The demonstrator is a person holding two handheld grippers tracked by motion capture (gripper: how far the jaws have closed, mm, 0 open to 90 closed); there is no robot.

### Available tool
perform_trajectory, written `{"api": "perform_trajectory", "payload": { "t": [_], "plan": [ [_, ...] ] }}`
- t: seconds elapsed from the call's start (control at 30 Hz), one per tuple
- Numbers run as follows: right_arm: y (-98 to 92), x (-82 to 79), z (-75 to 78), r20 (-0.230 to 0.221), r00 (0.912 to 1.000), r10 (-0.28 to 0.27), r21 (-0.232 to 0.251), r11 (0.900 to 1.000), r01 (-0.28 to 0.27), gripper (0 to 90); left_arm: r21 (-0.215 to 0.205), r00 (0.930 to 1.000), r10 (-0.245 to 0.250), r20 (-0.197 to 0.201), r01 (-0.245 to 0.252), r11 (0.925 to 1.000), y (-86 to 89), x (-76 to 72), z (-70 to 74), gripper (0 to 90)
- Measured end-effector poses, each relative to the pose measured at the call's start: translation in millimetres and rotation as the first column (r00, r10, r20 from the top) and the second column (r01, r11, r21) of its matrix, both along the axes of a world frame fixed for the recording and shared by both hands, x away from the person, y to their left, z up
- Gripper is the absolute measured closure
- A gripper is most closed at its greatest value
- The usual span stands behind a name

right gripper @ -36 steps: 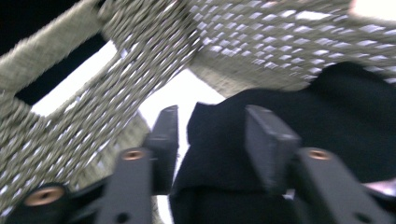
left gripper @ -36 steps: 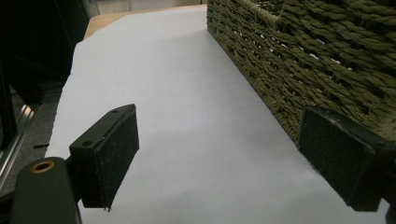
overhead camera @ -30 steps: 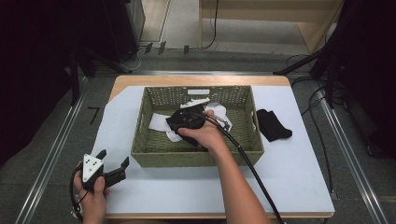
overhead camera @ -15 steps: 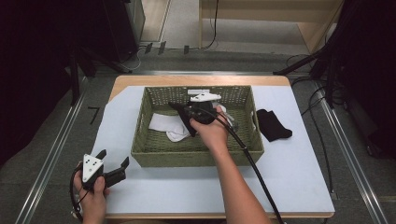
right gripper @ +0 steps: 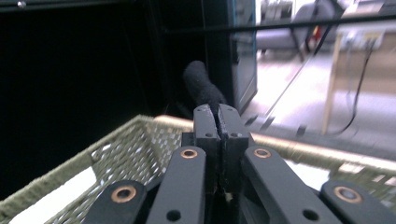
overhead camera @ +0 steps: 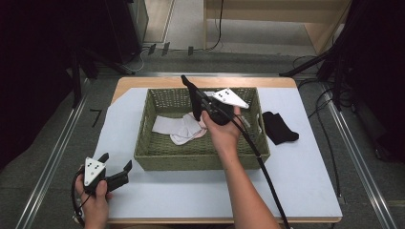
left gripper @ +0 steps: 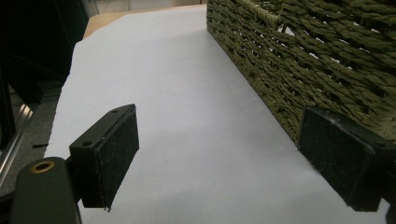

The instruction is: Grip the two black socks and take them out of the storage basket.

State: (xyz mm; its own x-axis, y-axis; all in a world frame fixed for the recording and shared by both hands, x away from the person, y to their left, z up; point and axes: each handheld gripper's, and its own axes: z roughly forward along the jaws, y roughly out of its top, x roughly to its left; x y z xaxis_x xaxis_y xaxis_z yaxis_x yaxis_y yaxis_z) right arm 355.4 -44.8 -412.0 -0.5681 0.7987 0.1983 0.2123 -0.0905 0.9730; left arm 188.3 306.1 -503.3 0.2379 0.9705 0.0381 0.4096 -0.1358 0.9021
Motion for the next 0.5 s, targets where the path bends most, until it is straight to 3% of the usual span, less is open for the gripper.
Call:
{"api": "perform_trajectory", "payload": {
  "t": [0.13,0.17,0.2,0.27,0.5],
  "plan": [
    [-6.8,-5.5,9.1,0.079,0.9967,-0.02,0.005,1.0,0.019,89.8,0.0,1.0,0.001,0.003,-0.001,1.0,-0.1,0.1,-0.1,13.8],
    [-6.8,-5.5,9.1,0.079,0.9967,-0.02,0.005,1.0,0.019,89.8,0.0,1.0,0.001,0.003,-0.001,1.0,-0.1,0.1,-0.1,13.7],
    [-10.2,-9.4,14.2,0.14,0.9898,-0.025,0.003,1.0,0.025,89.8,0.0,1.0,0.002,0.005,-0.002,1.0,-0.2,0.1,-0.2,13.8],
    [-13.5,-12.8,18.4,0.177,0.9832,-0.046,-0.008,0.999,0.049,89.8,0.002,1.0,0.002,0.004,-0.002,1.0,-0.3,0.1,-0.2,13.8],
    [-30.9,-15.7,27.0,0.215,0.9725,-0.089,0.015,0.996,0.088,89.8,0.003,1.0,0.002,0.005,-0.002,1.0,-0.5,0.1,-0.2,13.8]
  ]
}}
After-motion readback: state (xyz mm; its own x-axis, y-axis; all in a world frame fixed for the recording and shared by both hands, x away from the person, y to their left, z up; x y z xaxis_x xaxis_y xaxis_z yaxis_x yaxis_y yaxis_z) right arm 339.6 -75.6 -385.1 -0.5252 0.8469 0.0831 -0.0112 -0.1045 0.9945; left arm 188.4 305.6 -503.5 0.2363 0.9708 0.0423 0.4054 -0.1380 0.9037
